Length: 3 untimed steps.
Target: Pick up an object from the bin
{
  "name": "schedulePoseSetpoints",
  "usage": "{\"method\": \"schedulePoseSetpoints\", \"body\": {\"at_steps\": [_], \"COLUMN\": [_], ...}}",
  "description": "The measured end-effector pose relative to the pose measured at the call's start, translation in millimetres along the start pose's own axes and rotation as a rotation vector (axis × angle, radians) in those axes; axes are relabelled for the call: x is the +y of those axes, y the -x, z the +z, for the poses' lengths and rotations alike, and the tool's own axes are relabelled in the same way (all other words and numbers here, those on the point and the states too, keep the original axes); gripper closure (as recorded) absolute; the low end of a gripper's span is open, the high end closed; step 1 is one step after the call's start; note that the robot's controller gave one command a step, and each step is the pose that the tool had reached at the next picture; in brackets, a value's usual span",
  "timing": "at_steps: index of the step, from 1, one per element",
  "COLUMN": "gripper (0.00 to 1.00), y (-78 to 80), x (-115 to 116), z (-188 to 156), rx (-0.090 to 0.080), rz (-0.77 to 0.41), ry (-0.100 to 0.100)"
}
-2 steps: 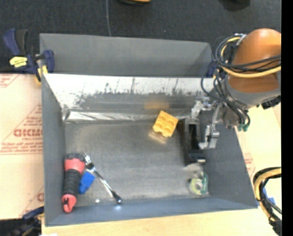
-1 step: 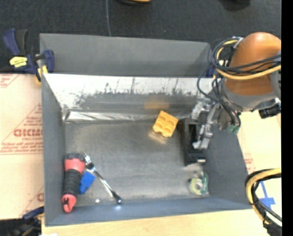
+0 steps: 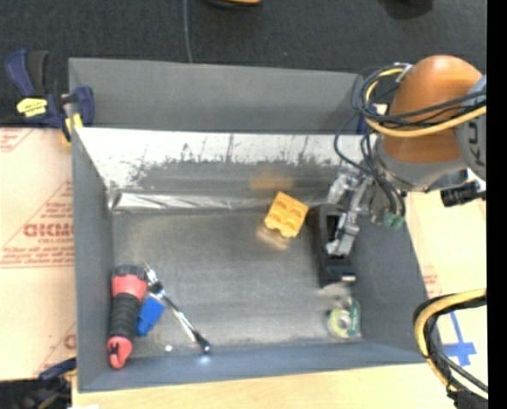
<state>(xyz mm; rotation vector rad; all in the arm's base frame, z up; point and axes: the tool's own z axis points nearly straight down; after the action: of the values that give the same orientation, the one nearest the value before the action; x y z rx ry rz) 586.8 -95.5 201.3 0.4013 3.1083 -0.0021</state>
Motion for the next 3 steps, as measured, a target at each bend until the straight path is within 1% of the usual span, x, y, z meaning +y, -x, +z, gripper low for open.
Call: {"method": "schedulePoseSetpoints", "body": {"at_steps": [1, 2, 3], "gripper": [0.0, 0.0, 0.0], "y": [8.6, 22.3, 16.7], "x": [18, 11, 30], "z": [-25, -61, -60], "rx": [-0.001, -0.005, -0.002], "rz": [-0.399, -0.544, -0.551], "ry": [0.0, -0.002, 0.0]}}
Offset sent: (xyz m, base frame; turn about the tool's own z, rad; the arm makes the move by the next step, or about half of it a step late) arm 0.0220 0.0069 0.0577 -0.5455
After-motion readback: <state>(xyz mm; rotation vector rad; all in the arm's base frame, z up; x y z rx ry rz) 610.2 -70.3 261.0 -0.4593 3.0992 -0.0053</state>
